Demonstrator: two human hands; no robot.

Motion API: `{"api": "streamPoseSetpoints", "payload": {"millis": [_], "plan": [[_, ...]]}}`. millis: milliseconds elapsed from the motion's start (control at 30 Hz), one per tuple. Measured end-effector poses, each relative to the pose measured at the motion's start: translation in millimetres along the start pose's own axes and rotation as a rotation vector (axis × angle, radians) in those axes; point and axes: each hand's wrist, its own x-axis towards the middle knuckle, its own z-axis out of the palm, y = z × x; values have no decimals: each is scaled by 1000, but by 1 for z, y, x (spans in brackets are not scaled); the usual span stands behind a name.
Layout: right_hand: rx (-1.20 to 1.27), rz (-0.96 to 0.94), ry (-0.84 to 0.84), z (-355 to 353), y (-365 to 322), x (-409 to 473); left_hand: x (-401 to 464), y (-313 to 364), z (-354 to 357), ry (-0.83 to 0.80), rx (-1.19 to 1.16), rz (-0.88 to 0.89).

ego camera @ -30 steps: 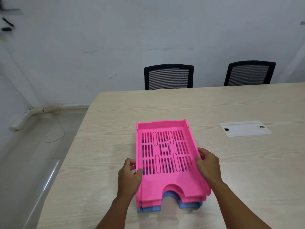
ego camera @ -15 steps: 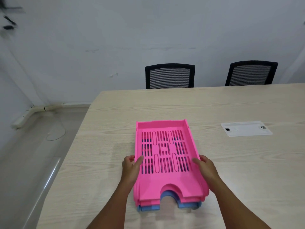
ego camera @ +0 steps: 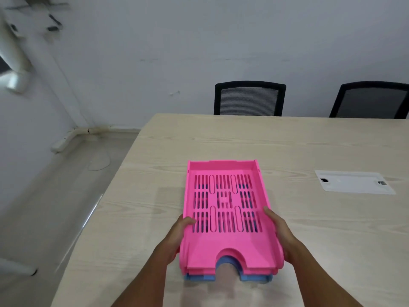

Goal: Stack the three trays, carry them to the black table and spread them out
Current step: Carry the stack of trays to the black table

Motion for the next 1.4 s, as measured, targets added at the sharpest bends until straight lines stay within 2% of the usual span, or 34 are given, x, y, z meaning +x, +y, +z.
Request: {"api": "streamPoseSetpoints", "payload": {"millis": [233,533,900,1100,1400], "plan": [[-124,-22,-50,43,8,28,-35,-29,-44,175,-209,37],[-373,44,-263,188,47,64,-116,-65,-154,459,-386,117],[-538,113,-575,466,147,63,-253,-113,-363,764,-527,213],[-572,205,-724,612,215,52,-330,-145,-466,937,-723,209],[-706,156,-907,827,290,82,-387,-158,-616,1160,-749,278]]}}
